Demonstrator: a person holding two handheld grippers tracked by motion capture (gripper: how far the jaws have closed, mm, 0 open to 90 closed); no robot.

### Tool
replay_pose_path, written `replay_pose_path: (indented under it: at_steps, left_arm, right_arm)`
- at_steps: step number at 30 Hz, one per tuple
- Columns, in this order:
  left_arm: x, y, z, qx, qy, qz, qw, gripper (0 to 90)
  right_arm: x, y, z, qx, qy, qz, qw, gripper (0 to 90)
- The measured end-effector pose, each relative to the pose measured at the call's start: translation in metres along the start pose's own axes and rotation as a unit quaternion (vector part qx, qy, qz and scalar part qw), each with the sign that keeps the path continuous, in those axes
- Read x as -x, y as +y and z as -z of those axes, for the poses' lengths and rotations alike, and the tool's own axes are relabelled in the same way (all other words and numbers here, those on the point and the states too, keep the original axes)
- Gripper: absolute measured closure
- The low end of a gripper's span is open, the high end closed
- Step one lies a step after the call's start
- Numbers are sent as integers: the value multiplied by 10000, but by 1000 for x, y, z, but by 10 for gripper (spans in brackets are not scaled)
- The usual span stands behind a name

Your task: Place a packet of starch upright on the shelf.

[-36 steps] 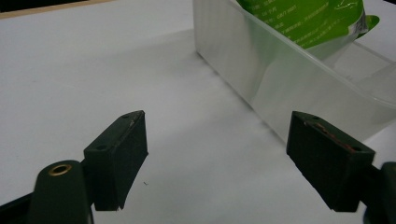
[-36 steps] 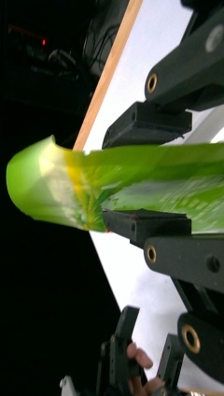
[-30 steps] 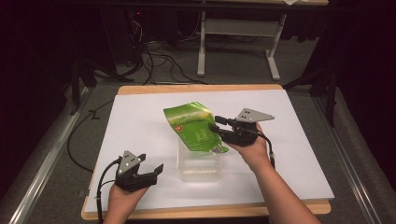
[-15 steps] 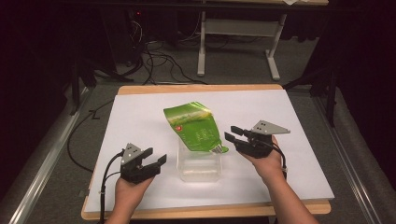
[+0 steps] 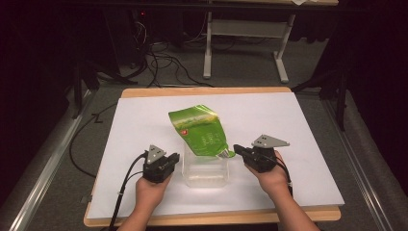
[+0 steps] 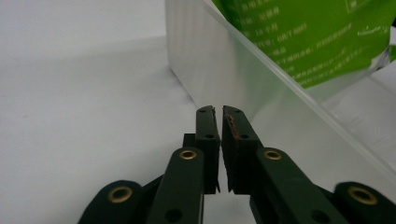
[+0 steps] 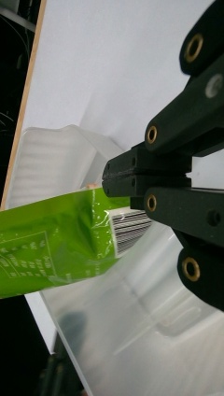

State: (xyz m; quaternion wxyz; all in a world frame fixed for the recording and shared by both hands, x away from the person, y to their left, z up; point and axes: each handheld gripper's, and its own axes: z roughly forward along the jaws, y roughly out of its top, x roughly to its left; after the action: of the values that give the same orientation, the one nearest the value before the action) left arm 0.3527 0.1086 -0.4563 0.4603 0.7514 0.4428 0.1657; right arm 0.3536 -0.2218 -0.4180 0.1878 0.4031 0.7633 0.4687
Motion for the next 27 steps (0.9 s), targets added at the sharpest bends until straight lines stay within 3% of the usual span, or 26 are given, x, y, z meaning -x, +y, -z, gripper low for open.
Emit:
replay_pose_path:
  at_steps: [3, 10, 14, 22, 27]
  left_arm:
    - [5, -1, -4, -45, 74, 47, 10000, 892]
    - [14, -2, -5, 26, -6, -14, 10000, 900]
    - [14, -2, -6, -2, -18, -34, 10000, 900]
    - [14, -2, -6, -6, -40, -29, 10000, 900]
    - [14, -2, -5, -19, -37, -17, 10000, 900]
  right_arm:
    - [-4, 1, -4, -46, -179, 10, 9998, 900]
    - [-9, 0, -16, -192, -378, -8, 9991, 900]
    - [-11, -2, -24, -356, -344, 44, 9988, 900]
    - [-14, -1, -30, -372, -236, 105, 9990, 900]
    - [-23, 0, -36, -423, -200, 184, 9987, 900]
